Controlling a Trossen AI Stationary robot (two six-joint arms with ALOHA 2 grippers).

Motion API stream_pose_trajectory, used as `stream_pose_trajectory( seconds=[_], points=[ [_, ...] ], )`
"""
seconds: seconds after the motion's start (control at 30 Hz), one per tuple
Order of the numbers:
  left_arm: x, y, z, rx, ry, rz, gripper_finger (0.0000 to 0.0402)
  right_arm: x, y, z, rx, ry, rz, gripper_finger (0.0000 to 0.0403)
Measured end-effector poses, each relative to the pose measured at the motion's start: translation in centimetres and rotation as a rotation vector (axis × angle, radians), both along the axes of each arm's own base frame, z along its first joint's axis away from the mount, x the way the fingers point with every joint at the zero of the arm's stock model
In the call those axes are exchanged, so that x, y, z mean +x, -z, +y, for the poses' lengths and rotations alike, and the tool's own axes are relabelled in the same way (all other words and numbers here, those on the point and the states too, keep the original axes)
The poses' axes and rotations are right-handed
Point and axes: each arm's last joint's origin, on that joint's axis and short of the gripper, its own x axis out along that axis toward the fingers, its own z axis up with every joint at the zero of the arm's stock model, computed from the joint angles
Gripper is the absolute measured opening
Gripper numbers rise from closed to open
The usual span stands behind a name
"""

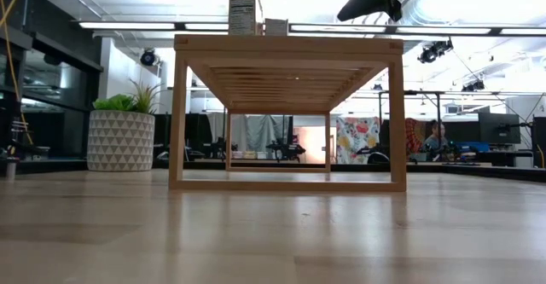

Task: Stack cereal on shelf
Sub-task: Put the yellow cereal box on the top shelf and align with the other yellow cereal box

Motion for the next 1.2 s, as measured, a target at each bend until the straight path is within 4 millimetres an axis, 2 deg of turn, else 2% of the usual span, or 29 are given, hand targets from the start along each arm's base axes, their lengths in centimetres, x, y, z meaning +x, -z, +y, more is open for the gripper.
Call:
stream_pose_trajectory(
  seconds=[0.27,0.63,0.97,1.07,1.2],
  points=[
    [-0.1,-0.5,0.1,-0.017,0.000,-0.015,0.0227,0.0,0.0,0.0,-0.001,0.000,0.000,0.0000],
    [-0.9,-3.1,1.4,-0.036,0.028,-0.135,0.0189,0.0,0.0,0.0,-0.010,0.011,0.002,0.0000],
    [-1.2,-4.1,2.1,-0.017,0.059,-0.195,0.0137,0.0,0.0,0.0,-0.008,0.012,0.000,0.0000],
    [-1.2,-5.2,2.6,-0.032,0.088,-0.261,0.0128,0.0,0.0,0.0,-0.007,0.012,0.000,0.0000],
    [-1.3,-8.5,4.0,-0.058,0.196,-0.448,0.0125,0.0,0.0,0.0,-0.007,0.012,0.000,0.0000]
  ],
)
